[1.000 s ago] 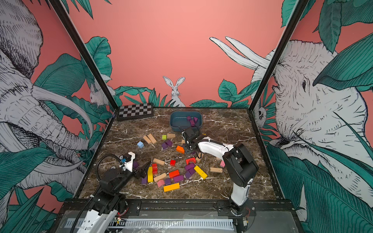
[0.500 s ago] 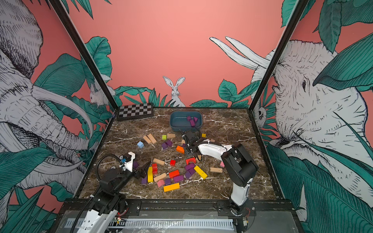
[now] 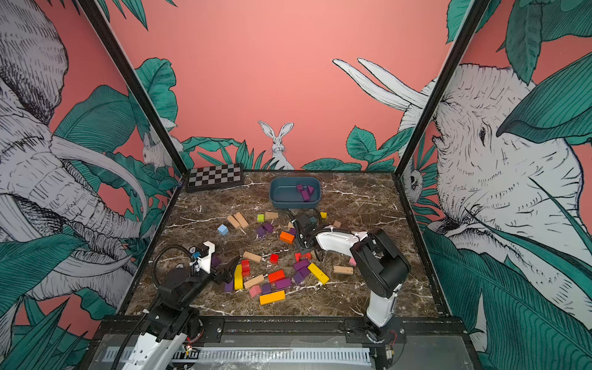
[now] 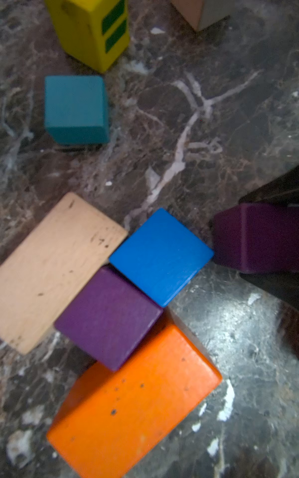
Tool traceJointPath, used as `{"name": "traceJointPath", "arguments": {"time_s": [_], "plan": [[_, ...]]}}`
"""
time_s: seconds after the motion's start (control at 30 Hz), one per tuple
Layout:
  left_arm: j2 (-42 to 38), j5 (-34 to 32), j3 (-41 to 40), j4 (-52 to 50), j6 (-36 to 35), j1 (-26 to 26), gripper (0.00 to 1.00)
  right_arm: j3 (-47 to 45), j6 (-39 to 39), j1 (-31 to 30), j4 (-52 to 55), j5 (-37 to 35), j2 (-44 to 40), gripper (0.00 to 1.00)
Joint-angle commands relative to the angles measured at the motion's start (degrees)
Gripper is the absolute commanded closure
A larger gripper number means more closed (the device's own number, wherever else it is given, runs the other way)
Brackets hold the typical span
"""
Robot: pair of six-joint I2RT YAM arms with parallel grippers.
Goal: Pick purple bricks into the storage bin
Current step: Pick up the building block from the center of the board, then place the building block in the storage box.
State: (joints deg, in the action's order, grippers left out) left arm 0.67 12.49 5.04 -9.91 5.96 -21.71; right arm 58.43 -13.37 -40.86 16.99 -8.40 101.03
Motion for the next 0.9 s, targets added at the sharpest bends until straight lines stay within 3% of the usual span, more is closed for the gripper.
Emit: {"name": "traceJointPath", "arguments": {"time_s": [0.0, 0.2, 0.4, 0.53, 0.87], "plan": [[-0.40, 1.31, -0.28, 0.03, -0.77, -0.16, 0.01, -0.67, -0.90, -0.02, 0.12, -2.07, -5.41, 0.78], [-0.40, 1.52, -0.22, -0.02, -0.68, -0.10, 0.01, 1.88, -1.60, -0.03, 5.89, -3.64, -14.25, 0.81], [-0.35, 0.83, -0.38, -0.11, -0.54, -0.16, 0.01, 13.74, 0.61, 0.32, 15.22, -5.22, -15.03, 0.82], [-0.36, 0.96, -0.45, -0.11, -0.59, -0.18, 0.01, 23.18, 3.05, 2.64, 17.33, -4.43, -10.20, 0.82], [-0.40, 0.58, -0.62, 0.22, -0.48, -0.17, 0.01, 41.24, 4.76, 11.65, 17.06, 3.81, 11.17, 0.84]]}}
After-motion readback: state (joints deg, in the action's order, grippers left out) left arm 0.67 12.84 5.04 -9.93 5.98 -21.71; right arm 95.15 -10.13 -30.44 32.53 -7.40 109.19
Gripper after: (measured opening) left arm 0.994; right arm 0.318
